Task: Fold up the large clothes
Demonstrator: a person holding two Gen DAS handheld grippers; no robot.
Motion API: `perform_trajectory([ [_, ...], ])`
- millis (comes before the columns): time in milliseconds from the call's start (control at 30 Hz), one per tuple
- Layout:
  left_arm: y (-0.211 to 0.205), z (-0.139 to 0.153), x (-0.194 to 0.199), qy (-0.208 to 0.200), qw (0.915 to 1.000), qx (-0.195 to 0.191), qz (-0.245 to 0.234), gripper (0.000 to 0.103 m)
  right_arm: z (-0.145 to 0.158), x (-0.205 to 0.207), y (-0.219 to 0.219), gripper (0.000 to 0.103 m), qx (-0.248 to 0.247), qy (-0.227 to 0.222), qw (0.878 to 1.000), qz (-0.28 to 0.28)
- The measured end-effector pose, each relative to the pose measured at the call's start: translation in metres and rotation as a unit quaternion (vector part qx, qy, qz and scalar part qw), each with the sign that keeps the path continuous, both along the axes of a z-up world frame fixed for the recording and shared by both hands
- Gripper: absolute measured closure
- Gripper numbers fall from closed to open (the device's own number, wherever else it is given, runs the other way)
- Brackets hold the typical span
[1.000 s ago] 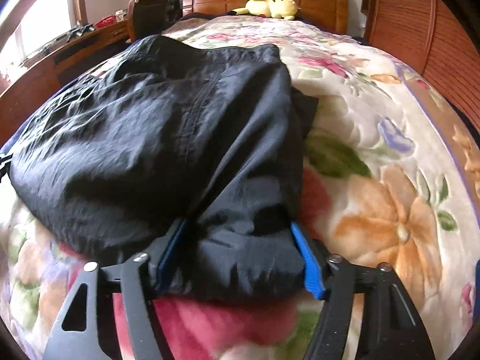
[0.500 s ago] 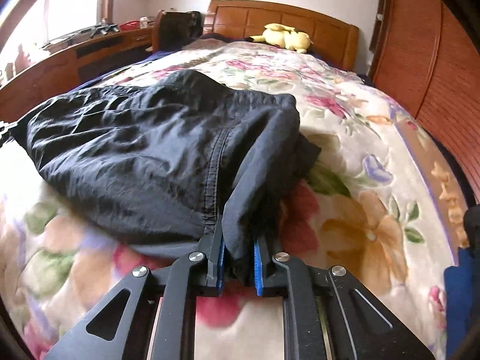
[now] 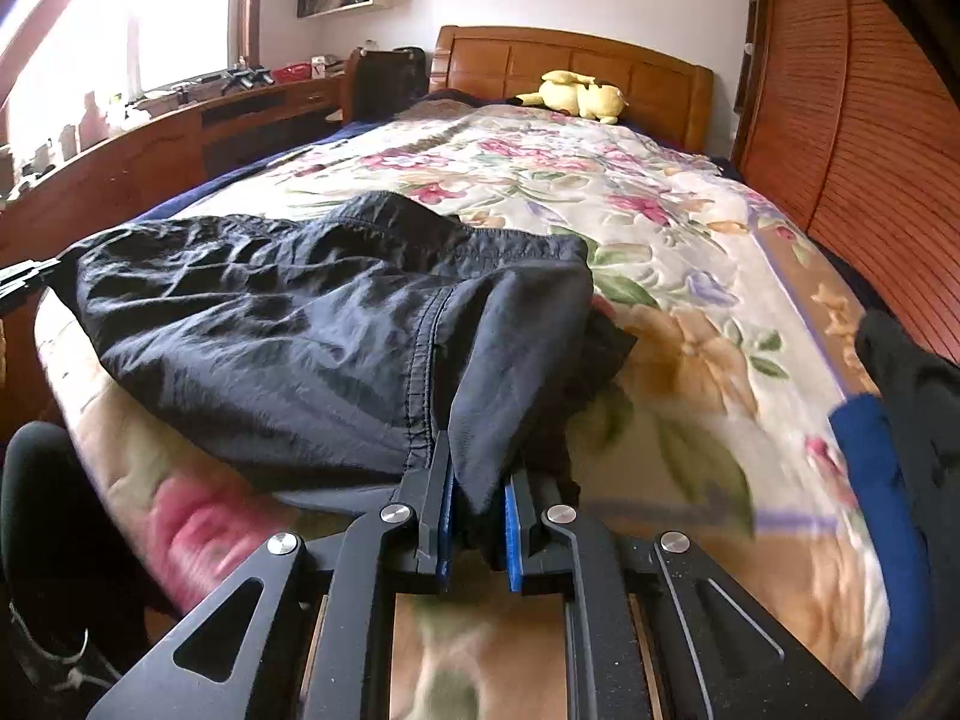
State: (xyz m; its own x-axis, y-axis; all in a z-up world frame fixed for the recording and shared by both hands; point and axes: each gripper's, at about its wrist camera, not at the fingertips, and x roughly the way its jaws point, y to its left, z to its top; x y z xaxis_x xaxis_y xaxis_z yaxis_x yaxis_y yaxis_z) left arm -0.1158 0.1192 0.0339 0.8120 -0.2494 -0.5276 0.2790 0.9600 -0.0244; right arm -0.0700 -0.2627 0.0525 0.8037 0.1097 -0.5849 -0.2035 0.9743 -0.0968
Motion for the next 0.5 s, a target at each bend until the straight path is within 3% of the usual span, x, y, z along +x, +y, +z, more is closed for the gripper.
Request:
perform_trajectory([
  [233, 0.010, -0.012, 0.000, 0.015, 0.9991, -0.034, 0.019, 0.096, 0.002, -0.006, 0.005, 0.090, -0.016, 0.005, 1.000, -0.006],
  [400, 0.005, -0.019, -0.010, 0.012, 0.9992, -0.021, 0.031, 0.095, -0.001, -0.005, 0.006, 0.089, -0.011, 0.006, 1.000, -0.015],
  [500, 0.004, -0.018, -0.012, 0.006, 0.9988, -0.015, 0.045, 0.087, -0.003, -0.006, 0.004, 0.085, 0.003, 0.006, 1.000, -0.027],
])
